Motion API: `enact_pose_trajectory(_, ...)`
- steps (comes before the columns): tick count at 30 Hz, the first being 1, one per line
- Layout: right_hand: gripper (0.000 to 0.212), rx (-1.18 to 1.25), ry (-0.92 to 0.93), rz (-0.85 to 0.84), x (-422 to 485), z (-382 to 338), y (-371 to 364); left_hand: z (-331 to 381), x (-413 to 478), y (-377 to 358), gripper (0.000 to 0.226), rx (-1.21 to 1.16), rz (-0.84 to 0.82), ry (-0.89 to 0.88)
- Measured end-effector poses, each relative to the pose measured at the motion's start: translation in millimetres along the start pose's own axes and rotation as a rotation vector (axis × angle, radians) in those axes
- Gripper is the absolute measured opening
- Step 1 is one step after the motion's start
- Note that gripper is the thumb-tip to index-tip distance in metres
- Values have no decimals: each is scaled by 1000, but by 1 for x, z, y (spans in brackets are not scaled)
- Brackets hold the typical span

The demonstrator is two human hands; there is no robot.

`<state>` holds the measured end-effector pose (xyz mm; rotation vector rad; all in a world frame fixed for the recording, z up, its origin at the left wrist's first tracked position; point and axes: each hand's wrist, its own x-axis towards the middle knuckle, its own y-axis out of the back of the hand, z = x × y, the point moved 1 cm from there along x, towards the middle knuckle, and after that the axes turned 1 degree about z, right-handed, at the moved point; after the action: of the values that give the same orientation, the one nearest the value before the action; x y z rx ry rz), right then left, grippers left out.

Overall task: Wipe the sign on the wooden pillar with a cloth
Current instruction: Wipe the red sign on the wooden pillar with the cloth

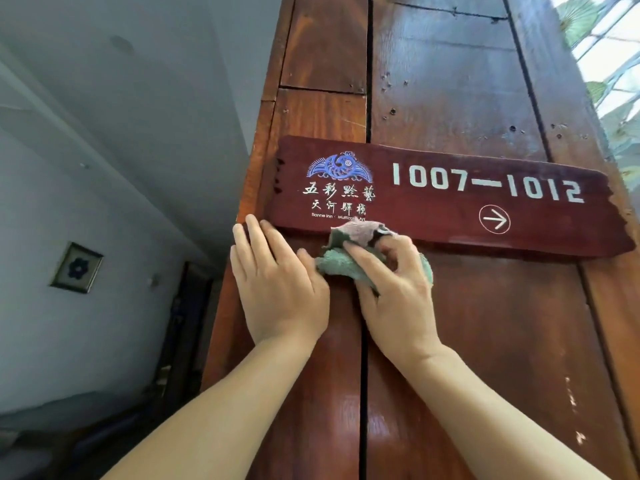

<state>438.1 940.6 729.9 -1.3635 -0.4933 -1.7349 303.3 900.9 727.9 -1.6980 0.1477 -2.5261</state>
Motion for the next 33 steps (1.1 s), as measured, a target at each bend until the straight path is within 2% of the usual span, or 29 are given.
enact_pose_trajectory(3,24,31,-7,-14,23,-17,-7,-2,1,0,61,-40,6,11)
enact_pose_trajectory(6,7,-59,92,-67,31,-21,-5,-3,1,1,59,-47,1,4)
enact_pose_trajectory(11,7,-95,30,-152,34,2,16,0,1,4,68,-54,1,-4)
enact_pose_trajectory(15,10,-132,-26,-157,21,51,54,0,1,4,70,-33,-3,3)
enact_pose_trajectory(22,11,-325,-353,-79,-2,131,113,1,0,5,70,-6,-10,-14)
enact_pose_trajectory(26,8,-388,-460,-160,-2,162,154,3,-1,4,73,-4,2,-9)
enact_pose_trajectory(31,13,-398,-830,-123,5,182,197,3,-1,4,74,11,9,-5)
enact_pose_trajectory(33,16,-442,-827,-74,6,178,205,5,-1,2,74,17,11,-2)
